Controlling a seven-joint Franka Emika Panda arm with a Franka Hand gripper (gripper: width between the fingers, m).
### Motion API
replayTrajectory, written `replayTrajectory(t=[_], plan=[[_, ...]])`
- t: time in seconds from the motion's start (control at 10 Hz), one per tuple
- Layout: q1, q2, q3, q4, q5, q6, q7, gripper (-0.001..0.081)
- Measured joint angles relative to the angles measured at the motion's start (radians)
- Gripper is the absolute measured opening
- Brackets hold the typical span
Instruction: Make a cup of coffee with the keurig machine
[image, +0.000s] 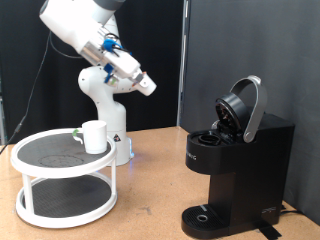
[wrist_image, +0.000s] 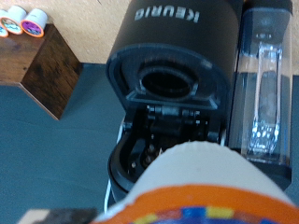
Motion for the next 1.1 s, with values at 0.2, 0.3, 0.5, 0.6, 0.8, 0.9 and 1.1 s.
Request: replayTrajectory(t=[0.2,0.3,0.5,0.6,0.8,0.9,1.1], plan=[[0.025,0.042,0.028,0.049,0.004,-0.023,0.059,0.0317],[0.037,0.062,0.044,0.072,0.005,-0.030,0.089,0.0317],[0.060,0.099,0.076,0.112,0.021,-0.030,0.124,0.0317],[0.068,0.113,0.091,0.129,0.030,-0.028,0.134,0.0317],[0.079,0.130,0.119,0.151,0.035,-0.011,0.149,0.0317],[0.081,0.132,0.131,0.156,0.035,-0.005,0.151,0.0317],[0.081,0.132,0.147,0.153,0.035,0.034,0.142,0.0317]])
